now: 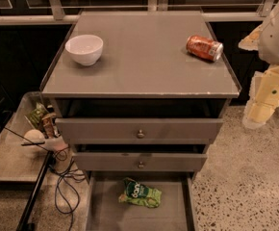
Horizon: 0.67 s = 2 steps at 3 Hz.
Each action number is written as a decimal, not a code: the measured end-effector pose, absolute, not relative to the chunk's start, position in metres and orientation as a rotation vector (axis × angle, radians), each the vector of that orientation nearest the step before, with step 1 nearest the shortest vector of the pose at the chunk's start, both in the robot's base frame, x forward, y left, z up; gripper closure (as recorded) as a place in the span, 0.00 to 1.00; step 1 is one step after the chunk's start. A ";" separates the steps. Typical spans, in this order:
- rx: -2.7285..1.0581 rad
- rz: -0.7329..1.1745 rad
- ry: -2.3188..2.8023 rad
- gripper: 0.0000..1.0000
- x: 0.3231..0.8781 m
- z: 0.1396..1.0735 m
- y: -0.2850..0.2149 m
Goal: Pick green rice chip bag from bottom drawer and place on counter
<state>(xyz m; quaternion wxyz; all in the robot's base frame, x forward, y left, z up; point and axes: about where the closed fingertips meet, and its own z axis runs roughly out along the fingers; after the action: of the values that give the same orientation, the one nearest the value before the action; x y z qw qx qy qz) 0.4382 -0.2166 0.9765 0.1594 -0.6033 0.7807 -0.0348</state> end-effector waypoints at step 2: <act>-1.744 -0.047 2.215 0.00 0.438 0.954 -0.204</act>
Offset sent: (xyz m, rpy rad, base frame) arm 0.0000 0.0300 -0.0668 0.0775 0.0865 0.0603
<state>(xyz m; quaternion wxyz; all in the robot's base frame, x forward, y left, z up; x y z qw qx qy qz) 0.4382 -0.2042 0.9537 0.1605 -0.6104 0.7755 -0.0163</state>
